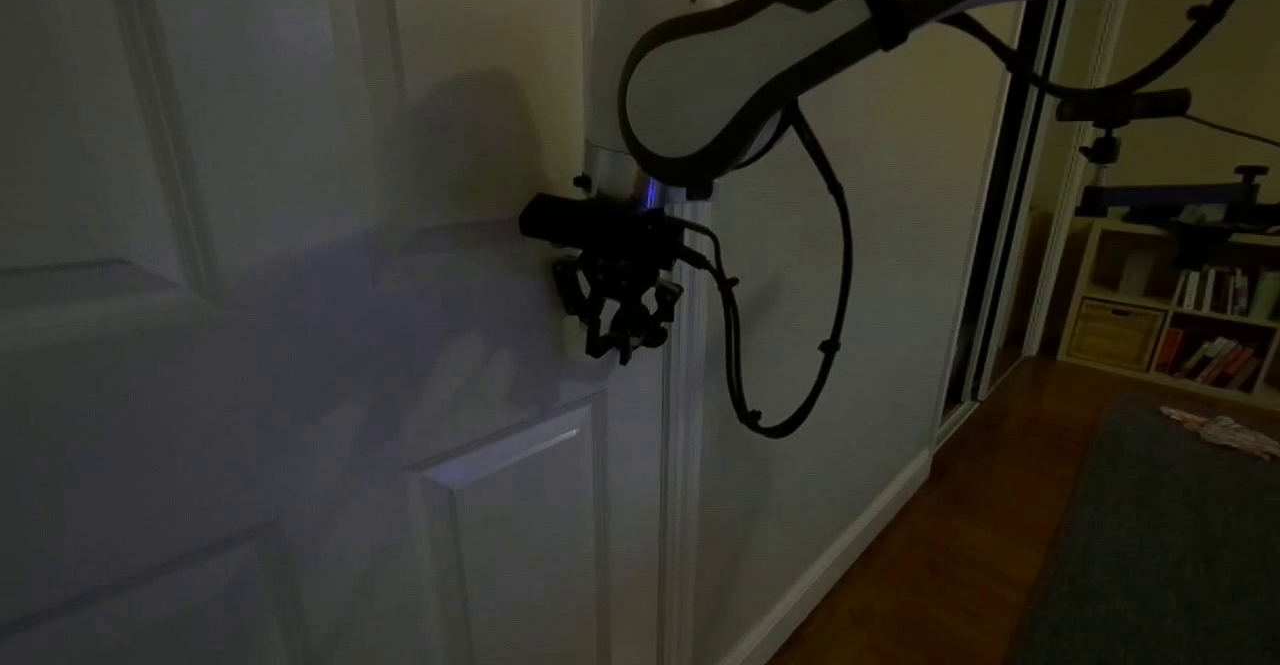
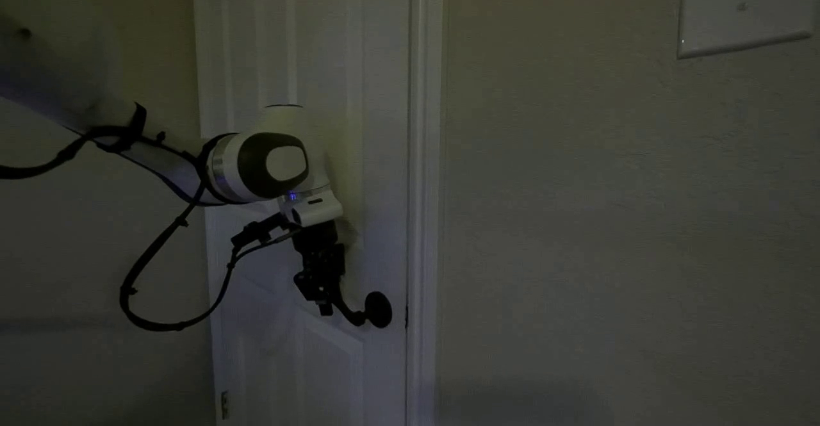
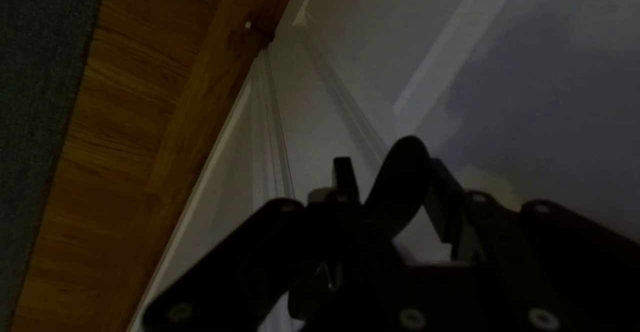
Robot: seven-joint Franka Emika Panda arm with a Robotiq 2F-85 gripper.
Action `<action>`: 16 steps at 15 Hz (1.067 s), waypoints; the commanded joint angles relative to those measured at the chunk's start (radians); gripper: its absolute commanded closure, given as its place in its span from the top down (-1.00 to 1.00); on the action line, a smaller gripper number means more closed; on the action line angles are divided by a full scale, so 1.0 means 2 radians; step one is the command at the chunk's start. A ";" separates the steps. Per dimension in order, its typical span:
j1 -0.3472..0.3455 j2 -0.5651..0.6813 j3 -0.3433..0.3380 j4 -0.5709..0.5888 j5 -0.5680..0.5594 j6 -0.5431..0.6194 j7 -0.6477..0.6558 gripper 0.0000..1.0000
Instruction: Open the door
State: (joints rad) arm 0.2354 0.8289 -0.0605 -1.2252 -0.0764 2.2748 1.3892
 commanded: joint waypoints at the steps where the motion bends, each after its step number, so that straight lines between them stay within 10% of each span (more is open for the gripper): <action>1: 0.007 0.009 -0.010 -0.004 -0.005 0.001 0.006 -0.78; 16: -0.002 0.048 -0.009 -0.038 0.004 0.007 -0.034 -0.76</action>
State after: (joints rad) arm 0.2354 0.9000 -0.0656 -1.2104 -0.0754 2.3231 1.3346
